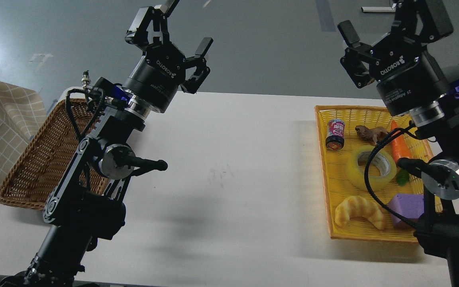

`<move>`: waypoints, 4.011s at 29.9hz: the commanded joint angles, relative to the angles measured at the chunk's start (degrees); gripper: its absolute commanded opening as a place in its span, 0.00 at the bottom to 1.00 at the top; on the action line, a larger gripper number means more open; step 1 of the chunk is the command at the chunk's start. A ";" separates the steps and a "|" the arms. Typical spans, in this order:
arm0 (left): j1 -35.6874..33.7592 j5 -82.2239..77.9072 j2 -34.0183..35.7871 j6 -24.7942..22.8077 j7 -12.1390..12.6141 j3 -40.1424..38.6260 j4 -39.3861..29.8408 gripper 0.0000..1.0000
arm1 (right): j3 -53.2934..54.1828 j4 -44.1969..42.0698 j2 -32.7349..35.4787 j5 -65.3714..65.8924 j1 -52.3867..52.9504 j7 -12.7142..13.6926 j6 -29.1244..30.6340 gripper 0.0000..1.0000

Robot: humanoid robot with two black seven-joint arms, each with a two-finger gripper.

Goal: Place and transfer tape with both arms
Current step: 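Move the right gripper down toward the yellow tray, then reach the right gripper into the yellow tape roll's center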

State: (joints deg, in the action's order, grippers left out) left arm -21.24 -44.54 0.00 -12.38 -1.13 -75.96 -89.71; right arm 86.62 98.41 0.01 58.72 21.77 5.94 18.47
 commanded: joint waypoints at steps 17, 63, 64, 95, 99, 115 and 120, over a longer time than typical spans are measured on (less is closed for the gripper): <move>2.25 0.16 0.00 -0.90 -3.88 -0.59 -0.20 0.98 | -1.90 -3.31 -0.01 -0.19 1.08 3.91 -1.25 1.00; 2.51 0.16 0.00 -4.32 -3.26 0.03 0.15 0.98 | -1.81 -0.85 -0.01 -0.10 -2.70 3.11 -1.24 1.00; 2.60 0.16 0.00 -4.58 -3.26 0.03 0.15 0.98 | -1.90 -0.76 -0.01 -0.10 -2.78 3.12 -0.98 1.00; 2.87 0.16 0.00 -7.84 -4.76 -0.41 0.15 0.98 | -3.39 0.73 23.63 29.16 -4.62 2.59 -0.89 1.00; 3.04 0.07 0.00 -7.58 -4.76 -0.50 0.15 0.98 | -0.42 0.82 25.40 31.01 -5.77 2.59 -1.85 1.00; 2.87 -0.02 0.00 -7.22 -5.81 -0.94 -0.03 0.98 | 9.18 0.82 21.00 31.36 -12.97 -3.92 -1.77 1.00; 3.04 -0.11 0.00 -7.14 -5.81 -1.38 -0.03 0.98 | 6.46 0.64 28.82 38.12 -18.51 -2.86 -1.60 0.99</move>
State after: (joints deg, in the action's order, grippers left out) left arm -18.29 -44.62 0.00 -19.58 -6.91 -77.27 -89.74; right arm 94.78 99.18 25.30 92.69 5.83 2.48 16.85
